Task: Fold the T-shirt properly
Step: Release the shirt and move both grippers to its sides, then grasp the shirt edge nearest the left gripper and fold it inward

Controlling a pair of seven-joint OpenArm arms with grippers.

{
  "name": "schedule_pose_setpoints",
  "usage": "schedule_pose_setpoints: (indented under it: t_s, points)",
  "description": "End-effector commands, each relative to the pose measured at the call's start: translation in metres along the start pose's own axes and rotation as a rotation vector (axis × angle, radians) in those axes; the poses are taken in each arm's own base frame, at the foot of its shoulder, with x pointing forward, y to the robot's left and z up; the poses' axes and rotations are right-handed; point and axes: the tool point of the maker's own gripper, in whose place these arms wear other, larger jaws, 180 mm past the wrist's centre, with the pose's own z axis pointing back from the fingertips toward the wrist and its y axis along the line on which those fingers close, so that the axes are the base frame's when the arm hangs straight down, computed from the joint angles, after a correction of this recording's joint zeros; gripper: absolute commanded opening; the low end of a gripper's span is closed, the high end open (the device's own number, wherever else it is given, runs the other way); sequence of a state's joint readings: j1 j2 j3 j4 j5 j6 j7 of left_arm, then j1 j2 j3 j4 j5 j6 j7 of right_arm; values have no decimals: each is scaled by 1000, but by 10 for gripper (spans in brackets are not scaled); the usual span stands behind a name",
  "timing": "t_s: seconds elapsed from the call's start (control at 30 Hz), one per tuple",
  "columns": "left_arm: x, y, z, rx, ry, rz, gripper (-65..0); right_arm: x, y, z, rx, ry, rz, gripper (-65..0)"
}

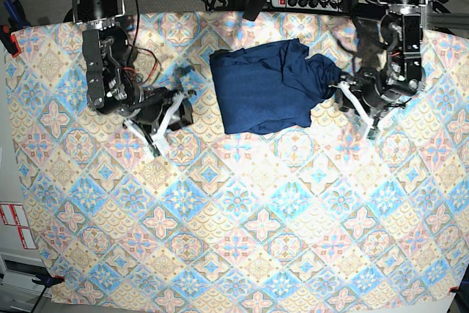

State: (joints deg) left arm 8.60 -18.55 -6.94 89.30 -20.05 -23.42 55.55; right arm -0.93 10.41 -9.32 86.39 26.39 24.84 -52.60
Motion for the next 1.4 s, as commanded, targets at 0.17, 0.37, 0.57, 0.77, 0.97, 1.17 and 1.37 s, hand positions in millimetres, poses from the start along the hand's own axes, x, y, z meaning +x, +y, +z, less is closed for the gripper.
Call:
schedule_pose_setpoints:
  t_s: [0.17,0.37,0.57,0.77,0.97,1.17,1.37]
  points:
    - [9,-6,-3,27,-24,-24,-429,15,3,3,10,-44,19,-501]
    - [7,-7,-5,44,-13,-41,-551,5,3,4,11,-29,5,-501]
    - [7,0,-2,59,-6,-53,-553,1,4,4,12,-24,1,-501]
    - [6,2,-2,63,-4,-49,-553,0,5,4,13,-21,0,-501]
    - [0,-3,-2,53,1,-44,-553,-12,6,4,13,0,-10,-501]
    - [2,-1,-2,57,-2,-51,-553,-14,7,13,6,-5,14,-501]
    - [13,5,-12,77,10,-70,-552,-10,9,13,9,-11,21,-501]
